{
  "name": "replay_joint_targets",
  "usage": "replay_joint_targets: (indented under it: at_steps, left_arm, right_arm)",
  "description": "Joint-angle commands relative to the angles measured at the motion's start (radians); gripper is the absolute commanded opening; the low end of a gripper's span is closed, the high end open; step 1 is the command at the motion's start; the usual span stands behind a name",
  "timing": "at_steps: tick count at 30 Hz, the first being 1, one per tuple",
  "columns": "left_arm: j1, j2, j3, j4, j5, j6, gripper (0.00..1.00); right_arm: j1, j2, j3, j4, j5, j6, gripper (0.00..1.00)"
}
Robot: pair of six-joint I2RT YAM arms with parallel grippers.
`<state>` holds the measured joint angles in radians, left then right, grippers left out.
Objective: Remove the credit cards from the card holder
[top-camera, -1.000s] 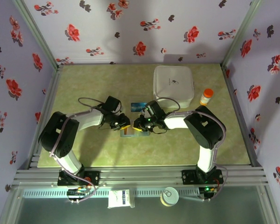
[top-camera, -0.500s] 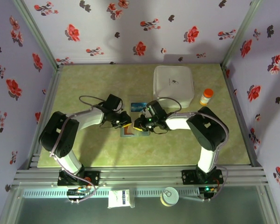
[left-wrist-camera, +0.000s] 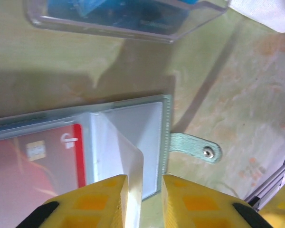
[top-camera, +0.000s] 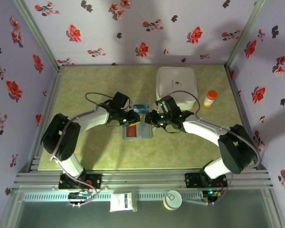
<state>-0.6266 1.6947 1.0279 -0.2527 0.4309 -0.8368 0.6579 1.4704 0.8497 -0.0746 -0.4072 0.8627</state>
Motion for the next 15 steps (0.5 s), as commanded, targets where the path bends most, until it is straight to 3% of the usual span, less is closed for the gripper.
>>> replay_joint_targets:
  at_steps: [1, 15]
  left_arm:
    - [-0.023, 0.045, 0.047, -0.021, 0.019, -0.012, 0.27]
    - [-0.081, 0.204, 0.130, 0.021, 0.040, -0.025, 0.36]
  right_arm:
    - [-0.015, -0.048, -0.024, -0.086, 0.060, -0.040, 0.21]
    - [-0.029, -0.135, -0.054, -0.151, 0.090, -0.048, 0.25]
